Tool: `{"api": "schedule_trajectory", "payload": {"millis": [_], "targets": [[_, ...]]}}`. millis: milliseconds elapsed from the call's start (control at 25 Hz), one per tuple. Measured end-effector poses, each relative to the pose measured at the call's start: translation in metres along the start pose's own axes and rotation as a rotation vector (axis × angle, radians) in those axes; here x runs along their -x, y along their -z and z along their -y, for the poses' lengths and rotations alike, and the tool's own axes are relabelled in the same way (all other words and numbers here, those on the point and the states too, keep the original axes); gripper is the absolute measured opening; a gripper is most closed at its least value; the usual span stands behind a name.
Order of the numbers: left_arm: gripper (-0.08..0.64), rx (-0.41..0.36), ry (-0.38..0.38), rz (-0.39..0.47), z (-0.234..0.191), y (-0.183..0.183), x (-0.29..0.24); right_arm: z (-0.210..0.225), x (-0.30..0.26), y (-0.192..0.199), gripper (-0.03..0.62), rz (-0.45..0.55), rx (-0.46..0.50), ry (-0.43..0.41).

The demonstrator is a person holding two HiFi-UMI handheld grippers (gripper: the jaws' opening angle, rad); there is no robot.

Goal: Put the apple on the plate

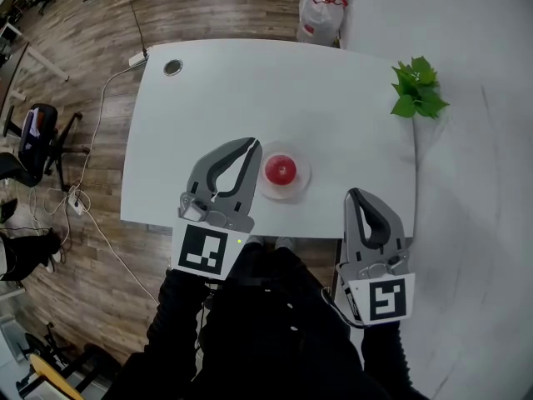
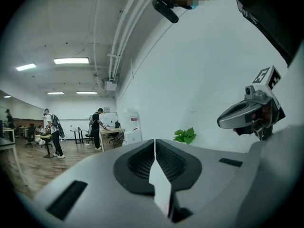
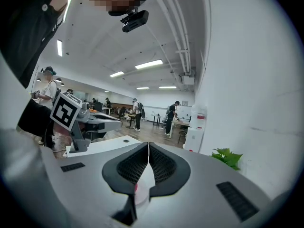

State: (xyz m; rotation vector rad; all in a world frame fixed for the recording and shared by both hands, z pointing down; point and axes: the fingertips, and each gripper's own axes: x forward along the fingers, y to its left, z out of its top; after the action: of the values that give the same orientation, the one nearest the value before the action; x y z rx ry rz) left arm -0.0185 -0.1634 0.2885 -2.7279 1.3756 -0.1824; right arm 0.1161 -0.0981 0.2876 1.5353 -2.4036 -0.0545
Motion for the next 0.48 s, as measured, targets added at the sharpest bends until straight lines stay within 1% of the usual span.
{"api": "schedule_trajectory", "payload": {"millis": [240, 400, 480], "targets": [[0.014, -0.029, 0.012, 0.016, 0.002, -0.018, 0.015, 0.008, 0.002, -0.014, 0.041, 0.042, -0.009, 0.022], [0.014, -0.067, 0.037, 0.029, 0.006, -0.028, 0.024, 0.012, 0.002, -0.021, 0.041, 0.066, -0.017, 0.042], [0.014, -0.068, 0.047, 0.038, 0.007, -0.033, 0.03, 0.012, 0.003, -0.024, 0.041, 0.074, -0.019, 0.051]]}}
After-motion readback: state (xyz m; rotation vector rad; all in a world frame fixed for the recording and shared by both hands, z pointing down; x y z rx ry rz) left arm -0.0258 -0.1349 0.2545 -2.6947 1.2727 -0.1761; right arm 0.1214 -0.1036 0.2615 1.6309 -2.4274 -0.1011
